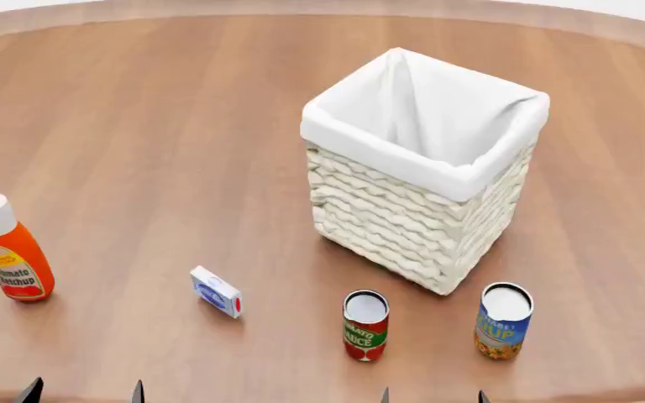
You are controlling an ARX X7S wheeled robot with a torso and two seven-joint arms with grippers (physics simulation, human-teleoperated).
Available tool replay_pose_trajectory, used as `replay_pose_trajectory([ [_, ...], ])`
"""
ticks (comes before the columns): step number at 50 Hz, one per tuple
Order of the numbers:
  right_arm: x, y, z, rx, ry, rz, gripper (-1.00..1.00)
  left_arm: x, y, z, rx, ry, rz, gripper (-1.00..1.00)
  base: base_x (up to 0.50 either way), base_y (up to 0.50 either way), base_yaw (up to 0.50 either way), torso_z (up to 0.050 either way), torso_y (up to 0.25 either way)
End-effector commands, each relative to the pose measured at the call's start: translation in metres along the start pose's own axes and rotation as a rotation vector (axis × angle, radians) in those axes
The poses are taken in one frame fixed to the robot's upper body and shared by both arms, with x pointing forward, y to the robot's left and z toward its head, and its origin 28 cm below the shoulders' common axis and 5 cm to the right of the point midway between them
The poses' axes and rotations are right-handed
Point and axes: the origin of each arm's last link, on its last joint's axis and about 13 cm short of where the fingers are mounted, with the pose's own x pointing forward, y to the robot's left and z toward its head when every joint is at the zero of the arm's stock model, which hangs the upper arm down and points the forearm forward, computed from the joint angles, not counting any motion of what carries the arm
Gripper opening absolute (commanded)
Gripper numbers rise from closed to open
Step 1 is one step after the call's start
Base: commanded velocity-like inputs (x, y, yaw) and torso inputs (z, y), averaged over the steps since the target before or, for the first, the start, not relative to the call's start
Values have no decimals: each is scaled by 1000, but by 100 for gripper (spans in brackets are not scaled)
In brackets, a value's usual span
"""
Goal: Pick up the ketchup, and put it in the basket.
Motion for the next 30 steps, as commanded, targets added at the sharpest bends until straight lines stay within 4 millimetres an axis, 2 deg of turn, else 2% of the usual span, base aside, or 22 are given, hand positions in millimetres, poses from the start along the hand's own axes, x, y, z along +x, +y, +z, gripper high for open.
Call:
replay_pose_trajectory([
  [1,0,2,2,-4,-6,2,100,2,2,2,-6,1,-2,100,0,0,0,0,0],
  [9,3,4,4,-7,-8,5,100,5,4,1,1,11,-3,100,0,0,0,0,0],
  [15,-2,5,11,-5,-32,16,100,1,4,8,-38,-12,-6,100,0,0,0,0,0],
  [19,-5,3,18,-18,-51,13,100,-2,4,17,-49,-31,-19,100,0,0,0,0,0],
  [24,-6,-6,24,-4,-50,0,100,-4,8,39,-14,-72,-8,100,0,0,0,0,0],
  [30,-3,-16,54,-17,-142,-49,100,-4,12,60,-24,-121,-3,100,0,0,0,0,0],
])
